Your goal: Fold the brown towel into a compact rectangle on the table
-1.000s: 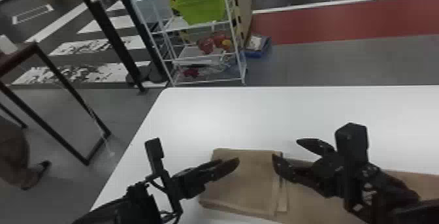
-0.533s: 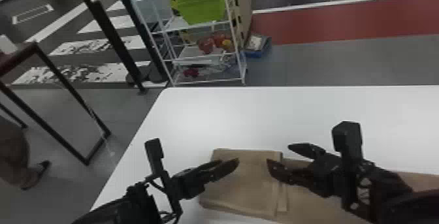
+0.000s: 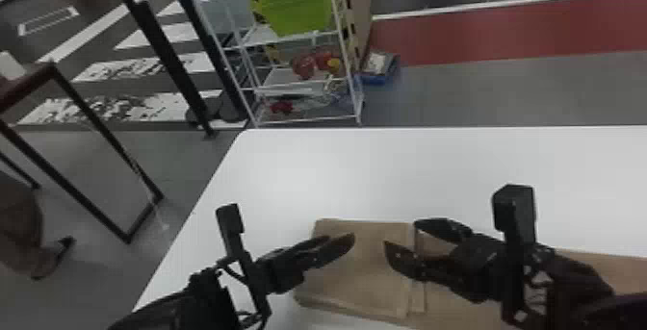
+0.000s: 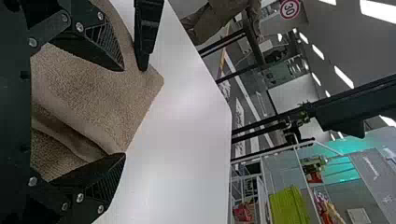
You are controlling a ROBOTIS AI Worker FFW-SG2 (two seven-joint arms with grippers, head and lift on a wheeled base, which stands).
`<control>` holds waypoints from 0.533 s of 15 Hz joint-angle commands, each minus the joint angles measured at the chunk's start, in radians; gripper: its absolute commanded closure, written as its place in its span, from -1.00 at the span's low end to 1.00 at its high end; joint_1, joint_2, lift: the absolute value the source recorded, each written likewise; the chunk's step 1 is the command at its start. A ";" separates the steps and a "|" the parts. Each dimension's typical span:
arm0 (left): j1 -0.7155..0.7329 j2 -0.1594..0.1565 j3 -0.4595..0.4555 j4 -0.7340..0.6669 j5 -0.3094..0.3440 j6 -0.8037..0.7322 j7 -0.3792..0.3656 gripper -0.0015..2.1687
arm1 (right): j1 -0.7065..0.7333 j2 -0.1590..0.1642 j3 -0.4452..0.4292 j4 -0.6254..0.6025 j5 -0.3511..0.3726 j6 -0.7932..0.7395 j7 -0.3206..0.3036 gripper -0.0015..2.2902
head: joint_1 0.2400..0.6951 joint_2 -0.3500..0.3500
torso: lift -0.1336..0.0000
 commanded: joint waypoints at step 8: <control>0.008 -0.002 -0.010 -0.013 0.000 0.003 0.000 -0.93 | 0.019 0.001 -0.011 -0.012 0.017 -0.093 -0.033 -0.76 | 1.00 1.00 | -0.83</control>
